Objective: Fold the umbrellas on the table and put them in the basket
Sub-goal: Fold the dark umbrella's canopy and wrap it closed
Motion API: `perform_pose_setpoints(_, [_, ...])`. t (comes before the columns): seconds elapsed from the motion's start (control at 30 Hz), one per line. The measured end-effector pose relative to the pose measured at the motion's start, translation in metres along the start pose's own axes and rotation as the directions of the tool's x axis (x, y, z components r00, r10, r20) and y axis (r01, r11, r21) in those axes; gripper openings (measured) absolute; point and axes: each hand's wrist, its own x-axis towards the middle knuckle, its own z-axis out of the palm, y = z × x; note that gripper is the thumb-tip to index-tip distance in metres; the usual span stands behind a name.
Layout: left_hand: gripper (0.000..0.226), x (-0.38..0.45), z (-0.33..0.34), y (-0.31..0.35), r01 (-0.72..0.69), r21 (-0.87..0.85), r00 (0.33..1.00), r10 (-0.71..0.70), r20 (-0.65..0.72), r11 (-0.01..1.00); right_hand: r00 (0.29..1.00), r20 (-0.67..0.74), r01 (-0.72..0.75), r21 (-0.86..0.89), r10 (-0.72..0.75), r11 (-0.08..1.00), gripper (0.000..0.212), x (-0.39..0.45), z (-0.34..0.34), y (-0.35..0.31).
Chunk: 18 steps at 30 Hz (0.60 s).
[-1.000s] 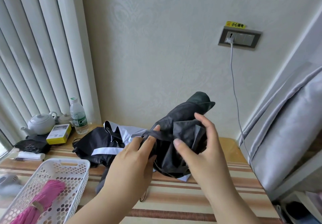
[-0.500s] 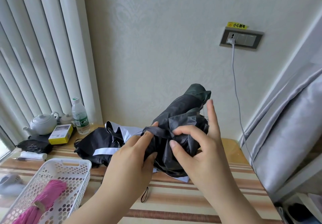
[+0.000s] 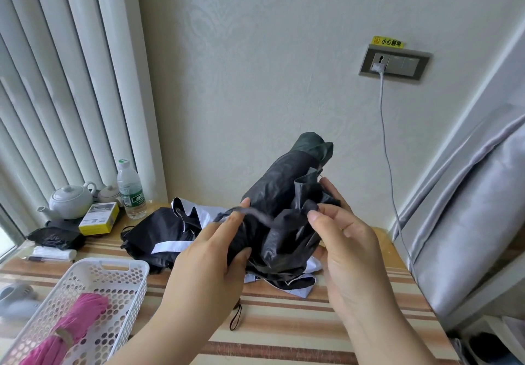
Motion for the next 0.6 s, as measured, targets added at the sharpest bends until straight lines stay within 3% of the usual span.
perform_pose_setpoints(0.13, [0.072,-0.002,0.0,-0.004,0.005,0.002,1.0,-0.005,0.002,1.0,0.999,-0.041,-0.011,-0.054,0.008,0.998,0.007,-0.003,0.003,-0.001])
perform_pose_setpoints(0.23, [0.069,0.0,-0.002,0.005,0.066,-0.033,0.997,-0.065,0.043,0.997,0.976,-0.146,0.136,-0.185,-0.164,0.973,0.015,-0.005,0.008,0.006])
perform_pose_setpoints(0.3, [0.072,0.0,0.001,0.009,0.092,-0.058,0.994,-0.089,0.061,0.994,0.923,-0.183,0.263,-0.341,-0.338,0.903,0.016,-0.008,0.014,0.009])
perform_pose_setpoints(0.4, [0.074,-0.002,0.003,0.014,0.095,-0.074,0.991,-0.087,0.106,0.993,0.845,-0.093,0.402,-0.542,-0.527,0.738,0.006,-0.011,0.021,0.014])
perform_pose_setpoints(0.5, [0.071,0.0,0.002,0.013,0.083,-0.09,0.991,-0.073,0.113,0.992,0.844,0.041,0.449,-0.599,-0.535,0.663,0.007,-0.009,0.022,0.022])
perform_pose_setpoints(0.6, [0.071,0.0,0.003,0.011,0.086,-0.08,0.991,-0.077,0.106,0.993,0.862,0.114,0.454,-0.608,-0.495,0.652,0.022,-0.008,0.02,0.026])
